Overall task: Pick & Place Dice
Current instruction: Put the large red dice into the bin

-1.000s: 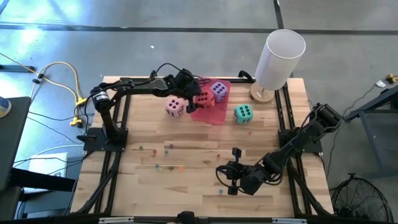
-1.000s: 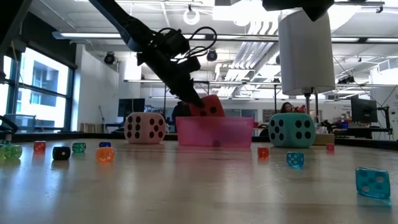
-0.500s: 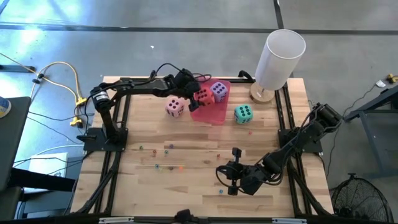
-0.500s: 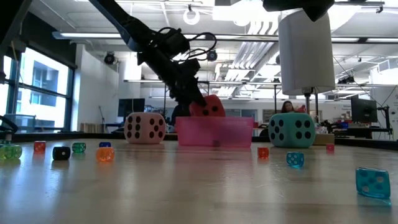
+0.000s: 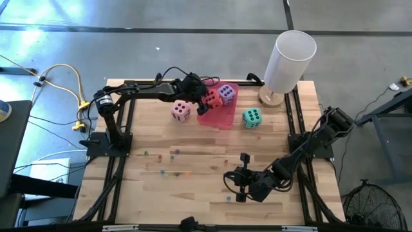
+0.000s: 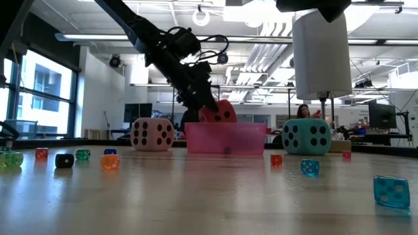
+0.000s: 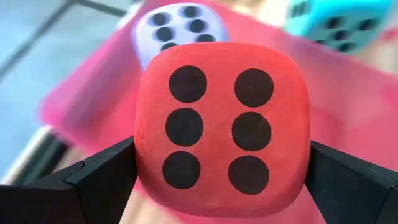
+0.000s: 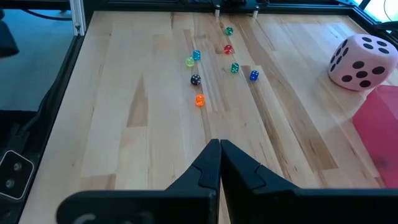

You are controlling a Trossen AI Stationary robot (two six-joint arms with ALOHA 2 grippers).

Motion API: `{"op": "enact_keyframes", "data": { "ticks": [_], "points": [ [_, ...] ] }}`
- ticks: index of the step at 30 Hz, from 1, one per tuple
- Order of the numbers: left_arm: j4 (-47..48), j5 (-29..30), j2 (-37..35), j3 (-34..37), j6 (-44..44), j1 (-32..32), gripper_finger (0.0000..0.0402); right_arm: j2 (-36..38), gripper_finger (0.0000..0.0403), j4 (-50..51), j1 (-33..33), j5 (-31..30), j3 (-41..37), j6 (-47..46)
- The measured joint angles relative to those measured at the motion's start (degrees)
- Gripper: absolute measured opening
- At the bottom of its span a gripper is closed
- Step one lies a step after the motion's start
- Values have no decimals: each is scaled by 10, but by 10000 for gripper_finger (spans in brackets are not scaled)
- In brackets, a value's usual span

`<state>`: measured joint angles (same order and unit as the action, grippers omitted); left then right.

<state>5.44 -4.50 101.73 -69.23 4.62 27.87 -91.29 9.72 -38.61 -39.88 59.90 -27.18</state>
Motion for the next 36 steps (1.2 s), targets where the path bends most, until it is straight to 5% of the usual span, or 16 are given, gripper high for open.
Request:
{"op": "enact_keyframes", "data": {
  "ticks": [6, 36],
  "points": [
    [0, 81, 0, 0, -10, -11, 399, 0, 1, 4, 0, 0, 0, 0],
    [33, 102, 1, 0, 149, -56, 400, 0, 1, 4, 0, 0, 0, 0]
  ]
}}
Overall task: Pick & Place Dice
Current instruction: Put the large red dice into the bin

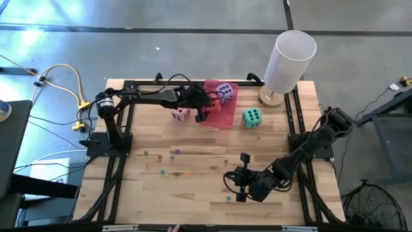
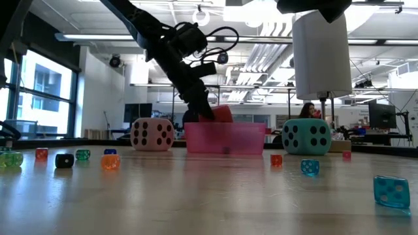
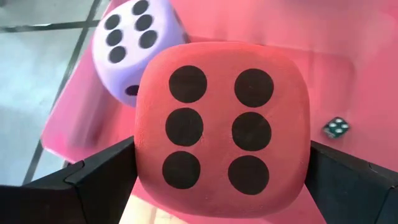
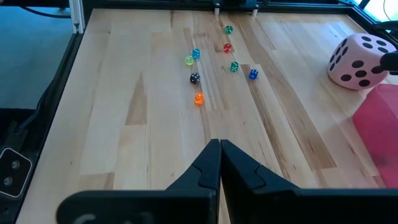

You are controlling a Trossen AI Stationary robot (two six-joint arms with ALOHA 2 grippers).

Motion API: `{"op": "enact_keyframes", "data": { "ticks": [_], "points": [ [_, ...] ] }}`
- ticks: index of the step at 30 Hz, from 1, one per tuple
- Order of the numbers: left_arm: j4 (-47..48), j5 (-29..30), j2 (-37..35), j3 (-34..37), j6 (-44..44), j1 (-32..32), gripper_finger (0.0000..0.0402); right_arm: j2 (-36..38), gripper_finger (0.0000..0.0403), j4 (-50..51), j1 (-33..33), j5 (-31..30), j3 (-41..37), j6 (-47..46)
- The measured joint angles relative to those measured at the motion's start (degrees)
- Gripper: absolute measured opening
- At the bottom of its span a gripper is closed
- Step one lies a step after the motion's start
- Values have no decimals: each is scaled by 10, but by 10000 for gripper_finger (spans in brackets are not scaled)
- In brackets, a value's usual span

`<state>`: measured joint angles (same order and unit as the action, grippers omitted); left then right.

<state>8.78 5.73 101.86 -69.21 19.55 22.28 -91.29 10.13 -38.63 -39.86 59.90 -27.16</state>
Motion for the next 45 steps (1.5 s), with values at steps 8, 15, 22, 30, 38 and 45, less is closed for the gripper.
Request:
{"op": "enact_keyframes", "data": {
  "ticks": [8, 15, 22, 30, 38, 45],
  "points": [
    [0, 3, 0, 0, 5, 1, 400, 0, 1, 0, 0, 0, 0, 0],
    [33, -181, -5, -4, 64, 4, 400, 0, 1, 0, 0, 0, 0, 0],
    [31, -172, -22, -26, -67, 23, 400, 0, 1, 0, 0, 0, 0, 0],
    [43, -150, -27, -26, -126, 36, 400, 0, 1, 0, 0, 0, 0, 0],
    [2, -242, -30, -26, -247, 63, 400, 0, 1, 0, 0, 0, 0, 0],
    [-2, -254, -30, -26, -239, 59, 400, 0, 1, 1, 0, 0, 0, 0]
  ]
}}
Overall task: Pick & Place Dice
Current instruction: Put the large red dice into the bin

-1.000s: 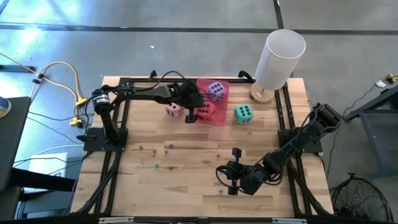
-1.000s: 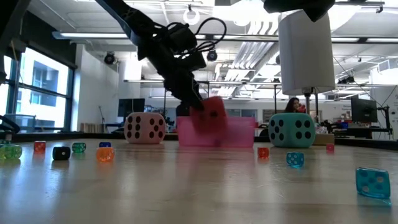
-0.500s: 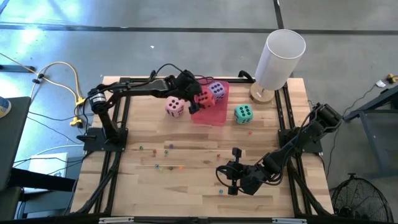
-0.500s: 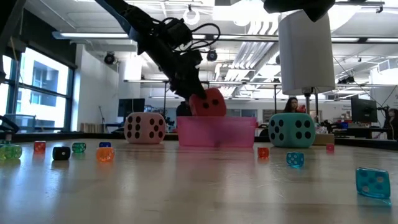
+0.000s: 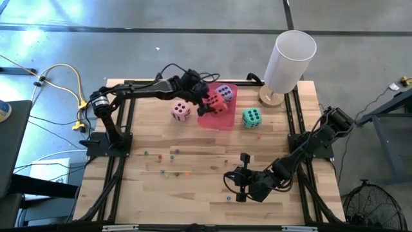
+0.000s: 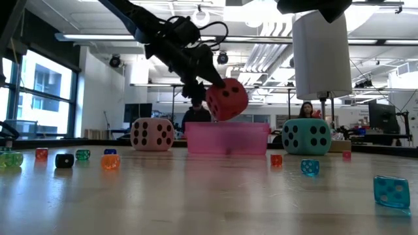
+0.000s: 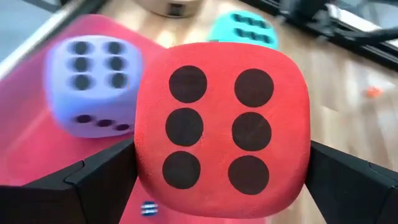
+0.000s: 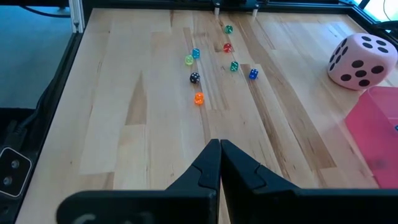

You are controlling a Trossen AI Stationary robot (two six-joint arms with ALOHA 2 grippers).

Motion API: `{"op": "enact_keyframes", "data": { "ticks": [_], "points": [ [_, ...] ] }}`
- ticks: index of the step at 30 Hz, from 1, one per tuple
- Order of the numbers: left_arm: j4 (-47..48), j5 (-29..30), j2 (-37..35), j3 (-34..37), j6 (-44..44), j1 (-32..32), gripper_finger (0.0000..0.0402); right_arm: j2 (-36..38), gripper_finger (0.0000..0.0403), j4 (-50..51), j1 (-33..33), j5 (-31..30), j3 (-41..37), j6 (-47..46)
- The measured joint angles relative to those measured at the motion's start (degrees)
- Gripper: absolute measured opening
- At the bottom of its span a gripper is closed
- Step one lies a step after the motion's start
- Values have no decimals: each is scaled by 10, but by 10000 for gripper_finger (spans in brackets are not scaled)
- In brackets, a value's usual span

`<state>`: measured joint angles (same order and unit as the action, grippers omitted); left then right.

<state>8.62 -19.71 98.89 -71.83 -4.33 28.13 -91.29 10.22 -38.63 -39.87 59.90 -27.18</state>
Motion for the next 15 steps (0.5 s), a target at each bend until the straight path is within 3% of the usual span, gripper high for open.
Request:
{"op": "enact_keyframes", "data": {
  "ticks": [7, 15],
  "points": [
    [1, 85, 0, 0, -1, -10, 400, 0, 1, 0, 0, 0, 0, 0],
    [0, 108, 0, 0, 28, -29, 400, 0, 1, 0, 0, 0, 0, 0]
  ]
}}
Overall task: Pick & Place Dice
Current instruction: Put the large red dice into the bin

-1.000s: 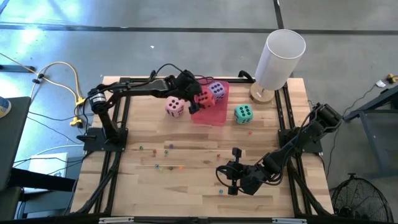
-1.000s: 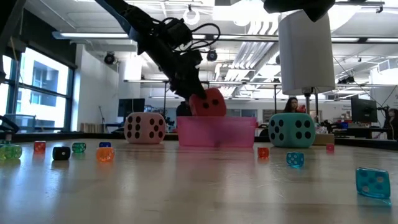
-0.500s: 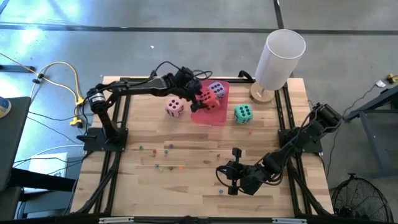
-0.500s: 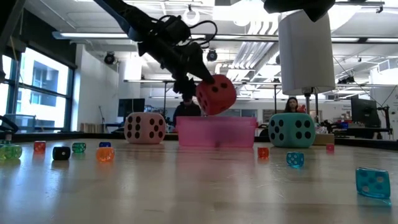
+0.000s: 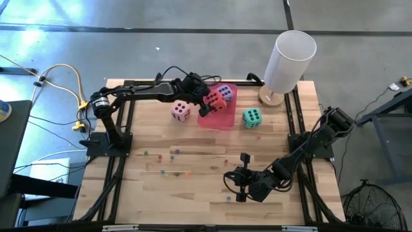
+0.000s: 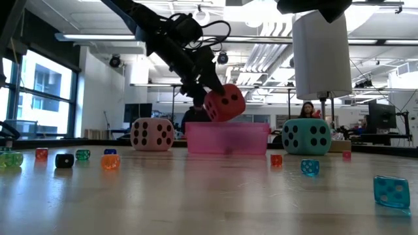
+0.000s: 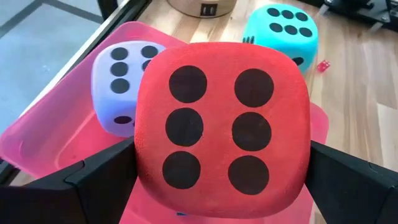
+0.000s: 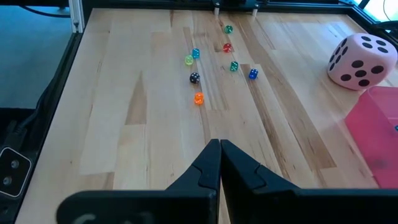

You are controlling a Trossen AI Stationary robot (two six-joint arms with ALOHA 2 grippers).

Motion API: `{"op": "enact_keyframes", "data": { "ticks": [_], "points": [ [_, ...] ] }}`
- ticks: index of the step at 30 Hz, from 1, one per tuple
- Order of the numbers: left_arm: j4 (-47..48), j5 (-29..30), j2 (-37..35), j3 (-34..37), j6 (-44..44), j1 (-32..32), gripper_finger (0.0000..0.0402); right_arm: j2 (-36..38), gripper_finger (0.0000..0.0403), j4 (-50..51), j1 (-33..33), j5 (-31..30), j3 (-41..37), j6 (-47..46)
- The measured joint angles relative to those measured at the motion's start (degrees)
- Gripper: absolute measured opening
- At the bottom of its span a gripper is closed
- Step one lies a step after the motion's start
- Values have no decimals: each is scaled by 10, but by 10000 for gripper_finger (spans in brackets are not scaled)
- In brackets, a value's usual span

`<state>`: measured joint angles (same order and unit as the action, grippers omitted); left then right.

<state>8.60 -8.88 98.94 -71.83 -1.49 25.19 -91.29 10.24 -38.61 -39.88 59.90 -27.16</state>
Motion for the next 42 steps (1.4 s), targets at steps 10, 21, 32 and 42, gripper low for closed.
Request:
{"op": "enact_keyframes", "data": {
  "ticks": [10, 21, 32, 42],
  "points": [
    [6, 0, 0, 0, 0, -2, 400, 0, 1, -29, 0, 0, 0, 0],
    [6, 0, 0, 0, -8, -6, 400, 0, 1, -32, 0, 0, 0, 0],
    [5, -13, 0, 0, 14, -9, 400, 0, 1, -32, 0, 0, 0, 0],
    [-22, -105, 6, 0, -27, 14, 400, 0, 1, -32, 0, 0, 0, 0]
  ]
}}
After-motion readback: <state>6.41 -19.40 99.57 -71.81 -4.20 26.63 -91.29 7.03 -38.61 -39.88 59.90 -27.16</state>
